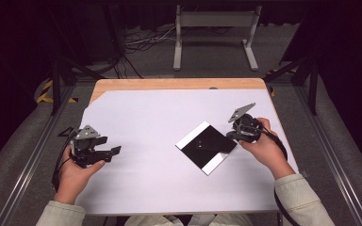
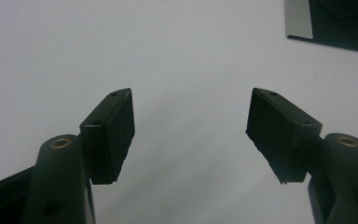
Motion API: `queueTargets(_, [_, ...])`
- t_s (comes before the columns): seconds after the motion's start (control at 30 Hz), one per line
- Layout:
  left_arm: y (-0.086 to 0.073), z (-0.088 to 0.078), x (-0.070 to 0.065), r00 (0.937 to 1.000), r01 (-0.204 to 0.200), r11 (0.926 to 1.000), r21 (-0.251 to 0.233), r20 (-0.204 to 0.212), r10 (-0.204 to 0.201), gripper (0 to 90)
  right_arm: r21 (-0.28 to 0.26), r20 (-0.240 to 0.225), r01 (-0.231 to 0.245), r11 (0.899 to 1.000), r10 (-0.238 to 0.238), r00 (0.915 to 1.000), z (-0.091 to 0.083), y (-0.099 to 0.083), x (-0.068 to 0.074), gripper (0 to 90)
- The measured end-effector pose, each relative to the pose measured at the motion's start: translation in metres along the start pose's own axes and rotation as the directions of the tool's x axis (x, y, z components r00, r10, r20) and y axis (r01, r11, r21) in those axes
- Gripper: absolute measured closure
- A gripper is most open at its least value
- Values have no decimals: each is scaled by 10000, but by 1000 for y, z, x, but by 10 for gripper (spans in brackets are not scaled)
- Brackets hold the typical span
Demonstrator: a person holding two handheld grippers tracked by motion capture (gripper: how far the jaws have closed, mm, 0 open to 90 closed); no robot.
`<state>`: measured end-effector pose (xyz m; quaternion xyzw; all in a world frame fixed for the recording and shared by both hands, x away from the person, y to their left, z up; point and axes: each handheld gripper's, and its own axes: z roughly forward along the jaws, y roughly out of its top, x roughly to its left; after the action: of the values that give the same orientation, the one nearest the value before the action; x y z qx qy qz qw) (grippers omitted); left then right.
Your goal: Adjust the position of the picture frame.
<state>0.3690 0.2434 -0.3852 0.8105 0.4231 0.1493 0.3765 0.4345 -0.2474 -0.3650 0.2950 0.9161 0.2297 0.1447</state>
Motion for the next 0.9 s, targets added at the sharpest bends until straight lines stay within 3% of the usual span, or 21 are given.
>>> queueTargets(0.33, [0,2,0,10000,-10,10000,31,33,10,328,-188,341,-1376,9903,1382,9898,22,-26,-21,900])
queueTargets(0.63, [0,2,-1,10000,-33,10000,45,25,33,328,132,210,-1853,9826,1850,9825,35,-35,-26,900])
queueTargets(0.9, [0,1,0,10000,-14,10000,46,19,14,328,433,-61,-1998,9789,2003,9797,42,-37,-27,900])
